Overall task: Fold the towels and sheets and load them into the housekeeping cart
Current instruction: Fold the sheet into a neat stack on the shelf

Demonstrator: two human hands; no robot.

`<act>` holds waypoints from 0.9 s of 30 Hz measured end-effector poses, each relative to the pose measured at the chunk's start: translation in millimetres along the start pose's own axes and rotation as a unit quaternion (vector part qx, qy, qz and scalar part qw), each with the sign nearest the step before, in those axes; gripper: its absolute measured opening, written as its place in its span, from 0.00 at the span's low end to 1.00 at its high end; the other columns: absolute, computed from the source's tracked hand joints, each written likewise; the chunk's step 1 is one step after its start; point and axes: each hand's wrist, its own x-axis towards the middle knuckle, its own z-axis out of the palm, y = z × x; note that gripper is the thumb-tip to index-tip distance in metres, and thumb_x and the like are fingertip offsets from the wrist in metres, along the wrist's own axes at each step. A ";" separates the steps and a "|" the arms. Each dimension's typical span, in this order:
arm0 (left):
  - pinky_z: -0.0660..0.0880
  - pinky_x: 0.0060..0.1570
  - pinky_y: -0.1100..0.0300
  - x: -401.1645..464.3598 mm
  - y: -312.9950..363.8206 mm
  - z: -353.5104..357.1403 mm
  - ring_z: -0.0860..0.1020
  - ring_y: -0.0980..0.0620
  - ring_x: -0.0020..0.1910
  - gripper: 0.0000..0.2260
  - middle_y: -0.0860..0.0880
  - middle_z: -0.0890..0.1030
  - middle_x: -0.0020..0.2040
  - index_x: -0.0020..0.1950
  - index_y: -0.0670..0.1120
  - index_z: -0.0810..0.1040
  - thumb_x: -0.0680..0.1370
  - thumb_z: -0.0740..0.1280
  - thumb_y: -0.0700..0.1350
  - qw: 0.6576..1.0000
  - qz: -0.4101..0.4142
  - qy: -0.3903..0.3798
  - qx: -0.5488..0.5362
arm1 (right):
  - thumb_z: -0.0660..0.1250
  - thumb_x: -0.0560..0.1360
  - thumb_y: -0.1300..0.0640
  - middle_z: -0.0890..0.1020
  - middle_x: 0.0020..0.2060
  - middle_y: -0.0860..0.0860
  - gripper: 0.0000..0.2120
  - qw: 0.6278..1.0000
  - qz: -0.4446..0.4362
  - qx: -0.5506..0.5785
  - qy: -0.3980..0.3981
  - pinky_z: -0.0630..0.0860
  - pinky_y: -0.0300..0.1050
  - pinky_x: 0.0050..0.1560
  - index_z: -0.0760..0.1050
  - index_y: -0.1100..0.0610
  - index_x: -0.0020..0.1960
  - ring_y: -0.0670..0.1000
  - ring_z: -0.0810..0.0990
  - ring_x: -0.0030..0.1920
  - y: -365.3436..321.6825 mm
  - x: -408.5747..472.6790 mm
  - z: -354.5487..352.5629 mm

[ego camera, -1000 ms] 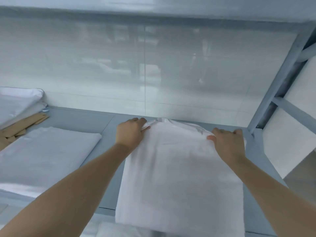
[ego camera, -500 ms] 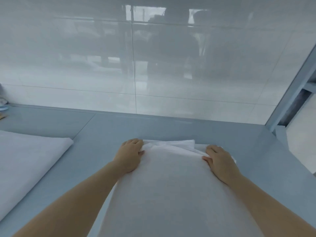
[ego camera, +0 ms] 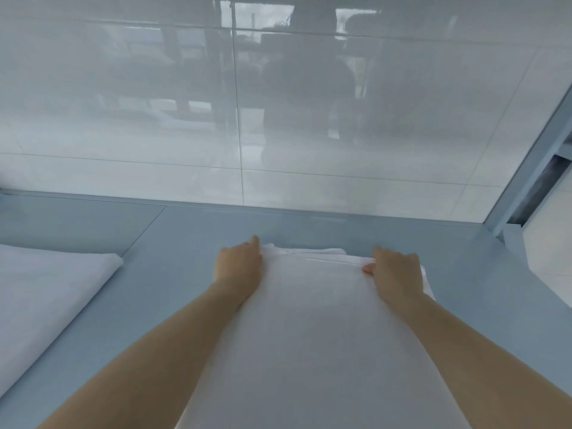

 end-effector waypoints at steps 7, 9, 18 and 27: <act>0.64 0.62 0.50 -34.3 60.7 2.9 0.69 0.45 0.64 0.16 0.48 0.72 0.65 0.65 0.48 0.71 0.78 0.57 0.47 0.991 0.127 0.024 0.027 | 0.62 0.75 0.65 0.79 0.60 0.55 0.15 0.919 -0.167 0.357 0.001 0.67 0.50 0.67 0.78 0.59 0.60 0.55 0.75 0.62 -93.5 -41.4 -6.4; 0.59 0.68 0.47 -41.5 66.1 16.9 0.63 0.44 0.72 0.22 0.46 0.66 0.73 0.74 0.45 0.63 0.80 0.54 0.47 0.993 0.104 -0.041 0.034 | 0.54 0.79 0.61 0.68 0.72 0.50 0.22 0.928 -0.186 0.313 -0.083 0.54 0.45 0.75 0.67 0.55 0.73 0.48 0.65 0.72 -106.0 -48.1 2.4; 0.42 0.73 0.41 -8.6 6.8 20.7 0.42 0.43 0.78 0.37 0.47 0.46 0.80 0.78 0.59 0.46 0.73 0.42 0.74 0.987 0.000 -0.163 -0.013 | 0.39 0.78 0.35 0.44 0.77 0.41 0.27 0.974 -0.078 0.080 -0.196 0.36 0.55 0.75 0.43 0.37 0.77 0.45 0.40 0.77 -31.3 -28.1 17.3; 0.48 0.75 0.45 -47.0 28.3 6.3 0.52 0.41 0.77 0.22 0.42 0.59 0.77 0.76 0.45 0.59 0.81 0.49 0.42 0.995 0.058 -0.080 0.030 | 0.42 0.82 0.44 0.50 0.78 0.48 0.27 0.979 0.092 0.019 -0.182 0.45 0.68 0.72 0.48 0.51 0.78 0.54 0.46 0.77 16.4 -62.8 -1.8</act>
